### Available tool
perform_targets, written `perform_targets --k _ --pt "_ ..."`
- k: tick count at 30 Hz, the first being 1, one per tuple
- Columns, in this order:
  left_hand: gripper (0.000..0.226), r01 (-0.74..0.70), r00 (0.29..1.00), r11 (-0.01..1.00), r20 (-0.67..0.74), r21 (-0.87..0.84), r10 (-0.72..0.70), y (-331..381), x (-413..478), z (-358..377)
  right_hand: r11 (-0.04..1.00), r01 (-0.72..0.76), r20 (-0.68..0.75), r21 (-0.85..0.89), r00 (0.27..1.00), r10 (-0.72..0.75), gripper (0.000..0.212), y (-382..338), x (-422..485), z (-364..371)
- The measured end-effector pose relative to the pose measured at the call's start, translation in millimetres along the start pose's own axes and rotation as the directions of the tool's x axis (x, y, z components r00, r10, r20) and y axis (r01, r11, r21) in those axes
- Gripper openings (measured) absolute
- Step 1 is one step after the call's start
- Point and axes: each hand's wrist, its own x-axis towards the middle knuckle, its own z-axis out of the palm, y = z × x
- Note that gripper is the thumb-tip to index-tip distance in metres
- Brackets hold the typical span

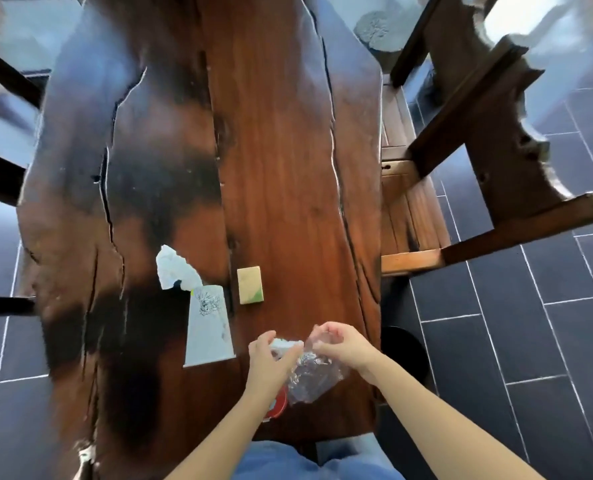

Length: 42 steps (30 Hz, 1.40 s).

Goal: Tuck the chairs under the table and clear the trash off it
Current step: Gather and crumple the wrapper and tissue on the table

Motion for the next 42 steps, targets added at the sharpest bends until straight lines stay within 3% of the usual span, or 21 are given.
perform_targets --k 4,7,9,11,12,13,14,15,19,23,25,26,27,29,30,32,33,36,38,39,42 --pt "0.064 -0.058 0.972 0.998 0.228 0.023 0.051 8 -18 19 0.978 0.129 0.042 0.166 0.990 -0.138 0.006 9 -43 -30" --pt "0.035 -0.167 0.926 0.986 0.343 -0.002 0.158 18 -30 52 0.963 0.170 -0.050 0.207 0.985 -0.164 0.010 27 -63 -50" --pt "0.023 -0.106 0.933 0.986 0.330 -0.129 0.143 28 -37 77 0.959 0.200 -0.156 0.201 0.973 -0.171 0.017 46 -72 -66" --pt "0.027 0.044 0.927 0.959 0.369 -0.280 0.065 34 -43 106 0.967 0.247 -0.403 -0.062 0.881 -0.250 0.031 71 -86 -81" --pt "0.030 0.102 0.917 0.942 0.397 -0.319 0.035 35 -47 122 0.936 0.267 -0.522 -0.228 0.779 -0.349 0.040 84 -96 -87" --pt "0.034 0.129 0.906 0.933 0.422 -0.336 0.026 38 -51 138 0.889 0.305 -0.573 -0.341 0.682 -0.454 0.043 98 -107 -93" --pt "0.038 0.143 0.891 0.929 0.452 -0.342 0.029 40 -53 157 0.859 0.344 -0.574 -0.379 0.641 -0.509 0.041 112 -117 -96" --pt "0.041 0.157 0.867 0.921 0.497 -0.357 0.045 41 -56 175 0.856 0.389 -0.548 -0.341 0.657 -0.517 0.038 127 -126 -98" --pt "0.033 0.189 0.701 0.922 0.704 -0.337 0.114 38 -65 247 0.882 0.379 -0.495 0.280 0.844 -0.205 0.046 180 -148 -103" --pt "0.045 0.185 0.752 0.974 0.657 -0.130 -0.055 31 -59 284 0.751 0.258 -0.415 0.607 0.909 0.023 0.056 218 -151 -122" --pt "0.053 -0.001 0.817 0.985 0.568 0.175 -0.100 31 -55 299 0.689 0.225 -0.373 0.689 0.925 0.071 0.047 235 -144 -129" --pt "0.057 -0.142 0.839 0.925 0.538 0.354 -0.077 35 -51 307 0.675 0.208 -0.369 0.708 0.924 0.102 0.044 243 -138 -132" --pt "0.060 -0.314 0.848 0.794 0.530 0.521 -0.012 39 -45 316 0.649 0.200 -0.368 0.734 0.921 0.132 0.043 249 -132 -134" --pt "0.057 -0.573 0.796 0.425 0.599 0.700 0.088 43 -25 335 0.557 0.198 -0.357 0.806 0.914 0.193 0.041 265 -118 -137" --pt "0.052 -0.597 0.776 0.354 0.630 0.720 0.027 46 -13 344 0.505 0.194 -0.344 0.841 0.913 0.221 0.040 272 -110 -139" --pt "0.039 -0.511 0.760 0.464 0.632 0.724 -0.149 46 11 360 0.404 0.168 -0.297 0.899 0.912 0.282 0.046 284 -92 -143" --pt "0.030 -0.472 0.773 0.505 0.614 0.723 -0.156 42 23 368 0.347 0.151 -0.268 0.926 0.909 0.320 0.048 290 -81 -145" --pt "0.016 -0.502 0.847 0.375 0.530 0.779 0.033 21 54 390 0.126 0.138 -0.179 0.982 0.889 0.421 0.030 299 -47 -155" --pt "0.010 -0.536 0.844 0.259 0.517 0.804 0.140 8 67 404 -0.041 0.139 -0.103 0.989 0.874 0.475 0.014 298 -22 -162" --pt "0.007 -0.550 0.835 0.229 0.522 0.803 0.173 2 74 411 -0.074 0.147 -0.093 0.986 0.869 0.485 0.008 295 -8 -165" --pt "0.013 -0.538 0.843 0.292 0.500 0.791 0.199 -9 97 435 -0.052 0.177 -0.125 0.983 0.848 0.514 0.029 294 31 -168"
